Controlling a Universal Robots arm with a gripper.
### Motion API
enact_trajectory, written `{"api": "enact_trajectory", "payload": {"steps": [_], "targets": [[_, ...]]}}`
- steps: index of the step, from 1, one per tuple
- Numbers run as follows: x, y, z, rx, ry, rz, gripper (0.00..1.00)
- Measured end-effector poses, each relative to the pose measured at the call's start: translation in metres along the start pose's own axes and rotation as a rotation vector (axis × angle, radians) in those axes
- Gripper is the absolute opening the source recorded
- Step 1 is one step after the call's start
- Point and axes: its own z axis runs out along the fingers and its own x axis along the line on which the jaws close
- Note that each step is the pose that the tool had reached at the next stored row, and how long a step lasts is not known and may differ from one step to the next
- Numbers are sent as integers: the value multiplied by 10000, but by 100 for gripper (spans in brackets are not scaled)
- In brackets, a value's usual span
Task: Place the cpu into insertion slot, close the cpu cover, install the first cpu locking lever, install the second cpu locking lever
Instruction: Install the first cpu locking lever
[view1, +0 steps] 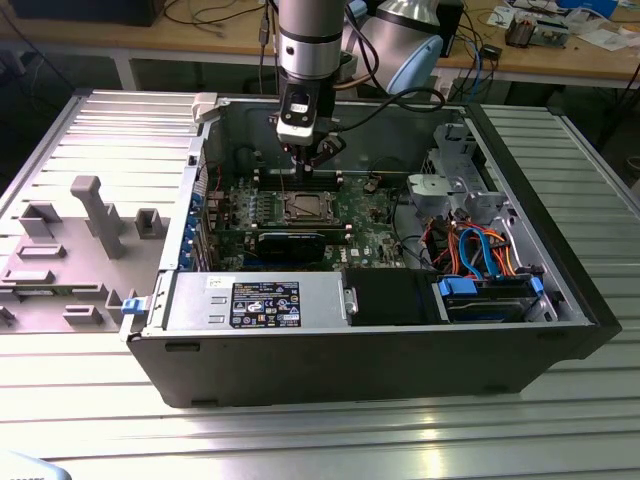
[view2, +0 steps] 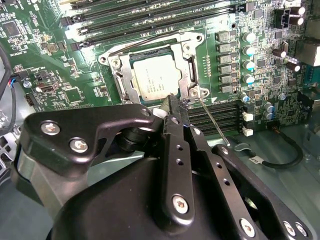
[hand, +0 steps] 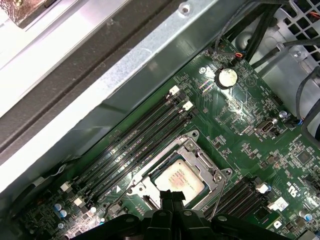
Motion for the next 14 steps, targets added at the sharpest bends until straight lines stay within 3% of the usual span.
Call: {"api": "enact_trajectory", "payload": {"steps": [14], "targets": [[0,0,0,-1,-1,-81,11]]}}
